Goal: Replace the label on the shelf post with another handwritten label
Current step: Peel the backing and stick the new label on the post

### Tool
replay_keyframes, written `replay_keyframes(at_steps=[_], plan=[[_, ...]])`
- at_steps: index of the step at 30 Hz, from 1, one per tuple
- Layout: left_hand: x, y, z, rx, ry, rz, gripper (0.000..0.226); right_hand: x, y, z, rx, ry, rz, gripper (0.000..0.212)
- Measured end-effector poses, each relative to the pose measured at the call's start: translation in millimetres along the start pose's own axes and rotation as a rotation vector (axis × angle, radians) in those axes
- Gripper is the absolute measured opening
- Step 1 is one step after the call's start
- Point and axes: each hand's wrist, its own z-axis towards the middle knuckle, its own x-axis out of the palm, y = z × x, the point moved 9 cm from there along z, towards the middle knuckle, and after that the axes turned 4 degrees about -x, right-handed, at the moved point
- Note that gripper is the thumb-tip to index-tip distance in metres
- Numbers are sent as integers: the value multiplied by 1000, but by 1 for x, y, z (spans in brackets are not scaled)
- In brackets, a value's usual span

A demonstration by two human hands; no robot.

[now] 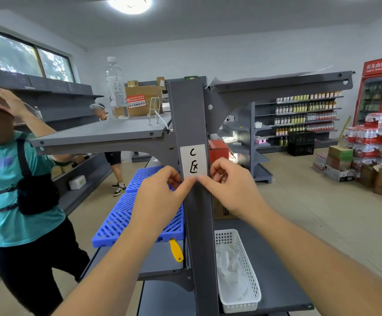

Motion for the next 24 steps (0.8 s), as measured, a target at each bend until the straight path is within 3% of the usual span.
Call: replay_keyframes(at_steps=[3,9,12,18,24], plan=[[-1,-4,4,11,-2,24,36,-1,3,1,2,-6,-13,30],[4,6,4,-3,154,-81,14,-3,-4,5,31,99,11,15],[3,3,7,16,184,-23,15,-4,-4,5,34,125,-15,11],[-3,-15,16,0,96,31,51,-9,9,14,51,57,-90,45],[0,-5,14,-43,140,-59,37,-7,5,12,60,124,-60,44]])
